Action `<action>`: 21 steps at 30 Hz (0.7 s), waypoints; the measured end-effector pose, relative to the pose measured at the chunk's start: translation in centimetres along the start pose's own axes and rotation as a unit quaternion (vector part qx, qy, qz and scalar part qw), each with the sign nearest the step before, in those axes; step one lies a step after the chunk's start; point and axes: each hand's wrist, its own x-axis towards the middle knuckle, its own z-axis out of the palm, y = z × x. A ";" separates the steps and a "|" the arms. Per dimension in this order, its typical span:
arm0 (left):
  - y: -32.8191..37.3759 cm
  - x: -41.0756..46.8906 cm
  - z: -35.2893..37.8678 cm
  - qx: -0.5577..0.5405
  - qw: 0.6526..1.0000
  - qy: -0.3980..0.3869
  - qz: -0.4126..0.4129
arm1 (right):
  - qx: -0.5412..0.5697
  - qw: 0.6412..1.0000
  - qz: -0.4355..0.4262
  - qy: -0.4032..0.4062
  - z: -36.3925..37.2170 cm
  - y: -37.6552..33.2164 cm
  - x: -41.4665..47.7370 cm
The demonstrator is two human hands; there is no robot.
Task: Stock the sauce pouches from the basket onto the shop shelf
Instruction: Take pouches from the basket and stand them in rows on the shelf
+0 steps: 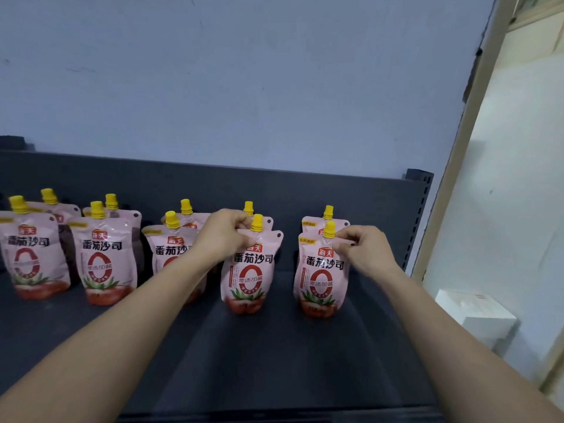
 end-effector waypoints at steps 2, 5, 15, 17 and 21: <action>-0.1 0.4 0.1 0.006 1.000 0.001 0.006 | -0.013 1.000 -0.007 0.018 0.2 0.3 0.1; -0.4 1.0 0.3 0.050 0.998 0.007 0.026 | -0.012 0.999 -0.008 0.049 0.4 0.7 0.1; -0.3 1.4 0.7 0.179 0.981 0.056 0.048 | 0.035 0.998 0.007 0.055 0.9 1.5 1.2; -0.4 1.4 0.7 0.186 0.979 0.061 0.049 | 0.036 0.998 0.008 0.056 0.9 1.6 1.4; -0.8 1.7 0.7 0.176 0.980 0.073 0.049 | 0.048 0.997 0.008 0.063 0.9 1.7 1.6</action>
